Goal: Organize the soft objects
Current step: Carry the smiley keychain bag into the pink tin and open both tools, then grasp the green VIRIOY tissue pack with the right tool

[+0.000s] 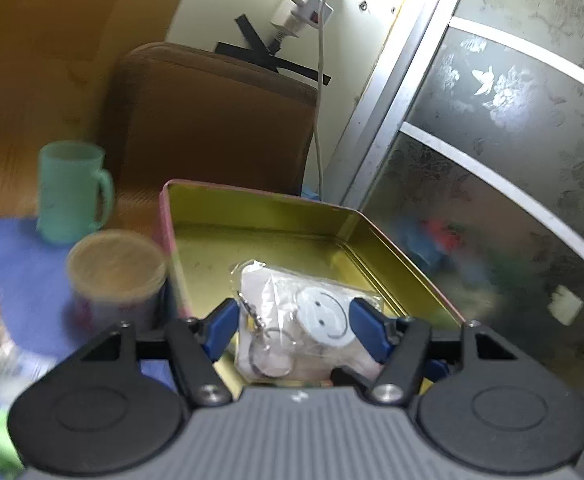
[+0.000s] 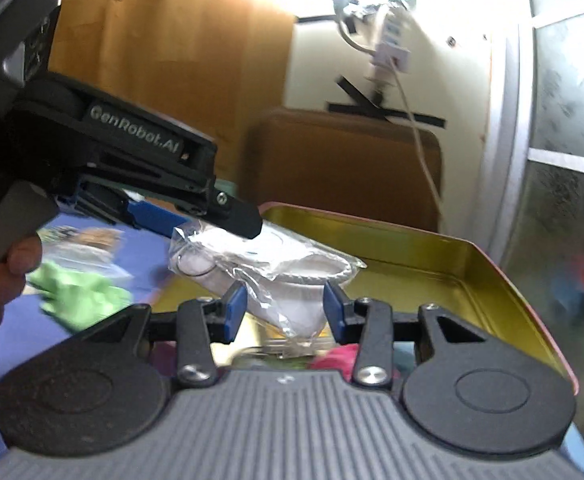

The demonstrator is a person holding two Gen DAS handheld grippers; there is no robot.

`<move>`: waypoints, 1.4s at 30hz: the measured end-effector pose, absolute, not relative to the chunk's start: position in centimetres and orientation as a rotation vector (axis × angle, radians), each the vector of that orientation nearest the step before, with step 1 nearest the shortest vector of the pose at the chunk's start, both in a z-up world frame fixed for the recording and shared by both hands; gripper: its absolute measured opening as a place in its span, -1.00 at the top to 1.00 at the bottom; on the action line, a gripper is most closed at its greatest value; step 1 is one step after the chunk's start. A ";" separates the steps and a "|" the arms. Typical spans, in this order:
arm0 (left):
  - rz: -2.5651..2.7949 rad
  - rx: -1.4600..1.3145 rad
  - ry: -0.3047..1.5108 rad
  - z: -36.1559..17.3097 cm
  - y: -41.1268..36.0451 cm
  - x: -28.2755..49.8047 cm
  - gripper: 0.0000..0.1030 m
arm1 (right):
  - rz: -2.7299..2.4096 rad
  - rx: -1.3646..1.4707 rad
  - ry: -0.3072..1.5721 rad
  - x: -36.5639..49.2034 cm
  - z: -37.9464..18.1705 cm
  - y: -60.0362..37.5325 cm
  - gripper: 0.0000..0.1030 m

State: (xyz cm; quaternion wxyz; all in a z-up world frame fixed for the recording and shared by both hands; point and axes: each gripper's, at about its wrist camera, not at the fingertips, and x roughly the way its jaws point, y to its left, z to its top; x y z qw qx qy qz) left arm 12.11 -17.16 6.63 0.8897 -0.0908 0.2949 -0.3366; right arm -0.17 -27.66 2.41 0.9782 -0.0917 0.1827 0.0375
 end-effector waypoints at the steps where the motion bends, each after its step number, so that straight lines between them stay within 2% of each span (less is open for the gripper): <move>1: -0.681 -0.166 0.617 6.4 -18.3 13.0 -0.22 | 0.067 -0.212 0.384 1.1 2.2 -28.1 0.12; 6: -0.642 -0.168 0.694 4.9 -19.6 14.7 -0.19 | -0.034 -0.267 0.431 5.9 1.9 -30.0 0.11; 16: -0.706 -0.188 0.624 6.5 -15.5 9.8 -0.19 | 0.044 -0.166 0.372 0.9 2.4 -28.7 0.12; 26: -0.474 -0.291 0.592 4.1 -0.2 6.4 -0.22 | 0.247 -0.127 0.341 0.1 4.0 -22.6 0.12; 34: -0.054 -0.359 0.582 0.3 12.2 6.8 -0.22 | 0.511 -0.098 0.493 5.1 1.9 -14.1 0.10; 37: -0.055 -0.513 0.565 -0.5 15.1 6.8 -0.22 | 0.614 -0.120 0.548 8.6 1.2 -10.4 -0.20; 39: -0.057 -0.556 0.536 -0.6 16.0 6.5 -0.22 | 0.631 -0.144 0.592 11.6 0.8 -8.1 -0.54; 42: -0.072 -0.598 0.520 -1.0 16.8 6.5 -0.22 | 0.639 -0.219 0.666 14.8 -0.2 -4.9 -0.70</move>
